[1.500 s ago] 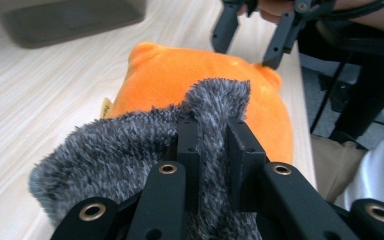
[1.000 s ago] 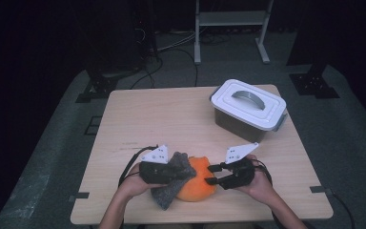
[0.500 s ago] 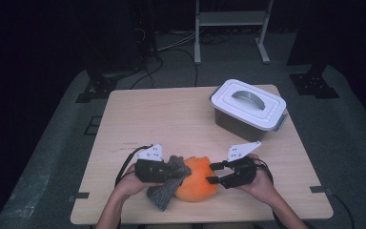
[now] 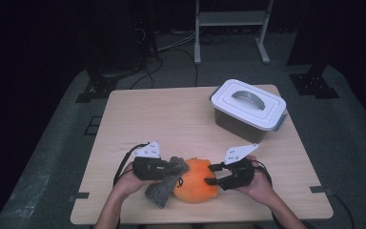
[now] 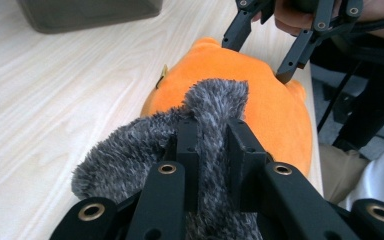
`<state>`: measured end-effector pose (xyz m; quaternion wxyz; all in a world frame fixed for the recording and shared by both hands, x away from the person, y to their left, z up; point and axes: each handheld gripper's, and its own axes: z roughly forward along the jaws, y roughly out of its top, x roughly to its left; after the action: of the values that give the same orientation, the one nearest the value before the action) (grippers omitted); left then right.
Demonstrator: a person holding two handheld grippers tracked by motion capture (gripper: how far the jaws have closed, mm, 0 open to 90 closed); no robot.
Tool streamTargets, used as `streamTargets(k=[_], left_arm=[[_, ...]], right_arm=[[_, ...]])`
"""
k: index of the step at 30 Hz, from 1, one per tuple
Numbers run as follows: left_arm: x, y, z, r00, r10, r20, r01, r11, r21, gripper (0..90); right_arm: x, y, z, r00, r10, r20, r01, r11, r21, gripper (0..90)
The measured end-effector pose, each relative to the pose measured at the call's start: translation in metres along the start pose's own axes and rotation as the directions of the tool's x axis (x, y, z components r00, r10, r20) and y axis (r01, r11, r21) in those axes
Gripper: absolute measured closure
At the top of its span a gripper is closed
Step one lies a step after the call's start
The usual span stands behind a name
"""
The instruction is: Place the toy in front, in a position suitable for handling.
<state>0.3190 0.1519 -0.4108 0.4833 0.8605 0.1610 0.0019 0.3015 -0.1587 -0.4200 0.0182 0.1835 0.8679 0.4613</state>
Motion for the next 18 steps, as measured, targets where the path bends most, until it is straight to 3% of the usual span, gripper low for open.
streamTargets(k=[5,7,12,16,18], left_arm=[[-0.003,0.0,0.003,0.9976,0.015,0.067,-0.016,0.9996,0.023,77.6],[-0.005,0.0,0.005,0.9955,0.028,0.091,-0.031,0.9991,0.029,77.5],[-0.006,0.001,0.007,0.9935,0.037,0.108,-0.041,0.9984,0.039,77.6],[-0.006,0.001,0.007,0.995,0.035,0.093,-0.039,0.9985,0.038,77.6],[-0.004,0.002,0.006,0.9962,0.027,0.083,-0.03,0.9992,0.026,77.6]], right_arm=[[-0.003,0.001,-0.003,0.9999,0.017,0.002,-0.017,1.0,-0.009,40.6],[-0.007,0.002,-0.005,0.9987,0.048,0.016,-0.048,0.999,-0.024,34.1],[-0.019,0.001,0.001,0.9916,0.125,-0.033,-0.125,0.992,0.014,26.8],[-0.022,0.001,0.01,0.9809,0.175,-0.086,-0.171,0.984,0.044,32.3],[-0.023,0.002,0.011,0.978,0.189,-0.088,-0.185,0.981,0.057,43.2]])
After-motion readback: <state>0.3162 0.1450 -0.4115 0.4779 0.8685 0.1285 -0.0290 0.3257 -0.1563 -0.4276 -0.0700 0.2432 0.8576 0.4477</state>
